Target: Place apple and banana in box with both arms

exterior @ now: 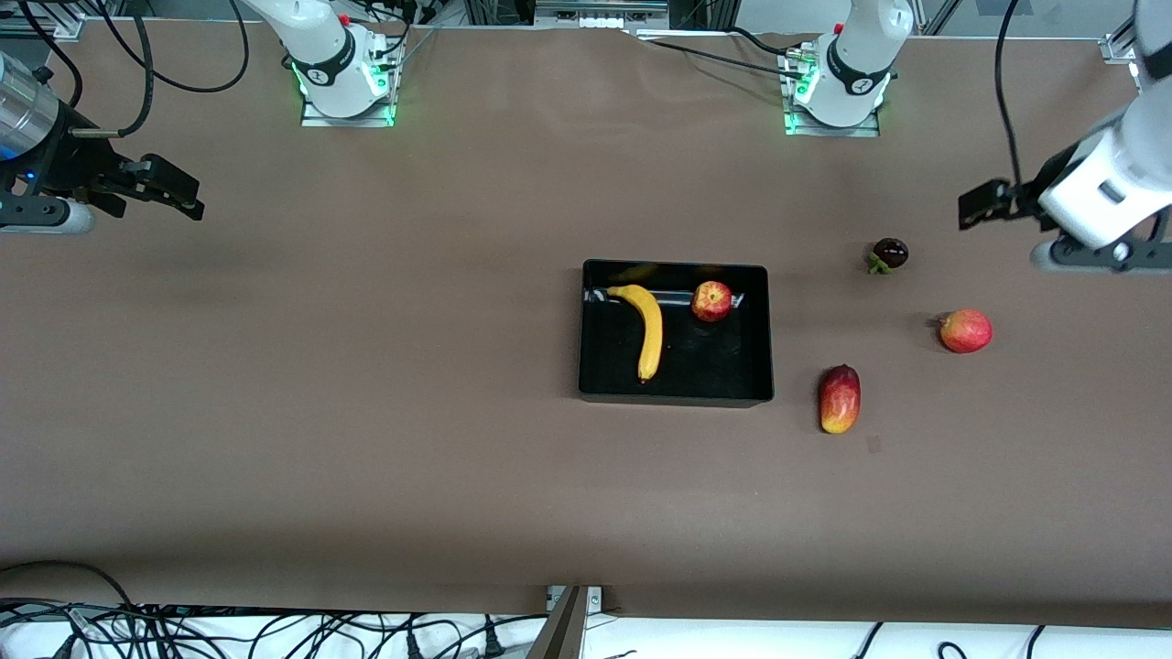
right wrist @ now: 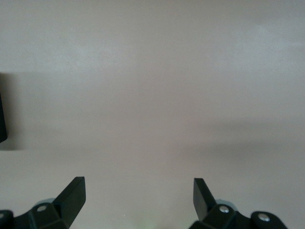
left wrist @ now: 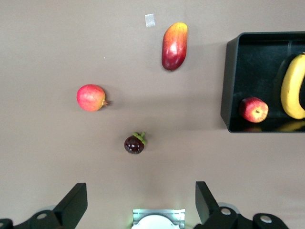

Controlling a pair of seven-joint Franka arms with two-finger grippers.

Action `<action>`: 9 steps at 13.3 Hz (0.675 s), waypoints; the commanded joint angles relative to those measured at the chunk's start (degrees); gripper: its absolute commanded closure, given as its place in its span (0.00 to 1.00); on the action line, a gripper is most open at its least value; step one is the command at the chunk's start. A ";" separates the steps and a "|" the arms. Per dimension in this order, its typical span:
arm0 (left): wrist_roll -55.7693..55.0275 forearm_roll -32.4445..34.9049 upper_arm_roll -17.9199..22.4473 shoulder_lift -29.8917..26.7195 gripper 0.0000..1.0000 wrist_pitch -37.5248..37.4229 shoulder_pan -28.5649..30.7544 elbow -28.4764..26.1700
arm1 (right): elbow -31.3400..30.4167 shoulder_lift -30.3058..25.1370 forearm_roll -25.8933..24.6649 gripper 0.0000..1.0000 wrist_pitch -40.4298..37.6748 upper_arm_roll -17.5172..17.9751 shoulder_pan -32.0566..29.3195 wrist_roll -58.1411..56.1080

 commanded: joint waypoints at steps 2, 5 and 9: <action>0.87 -0.62 0.12 0.91 0.00 -2.38 0.57 2.30 | 1.07 0.37 -0.70 0.00 -0.34 0.79 -0.75 -0.06; 0.87 -3.00 0.56 -1.01 0.00 2.17 1.46 -0.41 | 1.07 0.37 -0.70 0.00 -0.34 0.79 -0.75 -0.06; 0.43 -2.57 0.57 -4.45 0.00 8.09 1.99 -7.02 | 1.07 0.37 -0.70 0.00 -0.34 0.71 -0.75 -0.06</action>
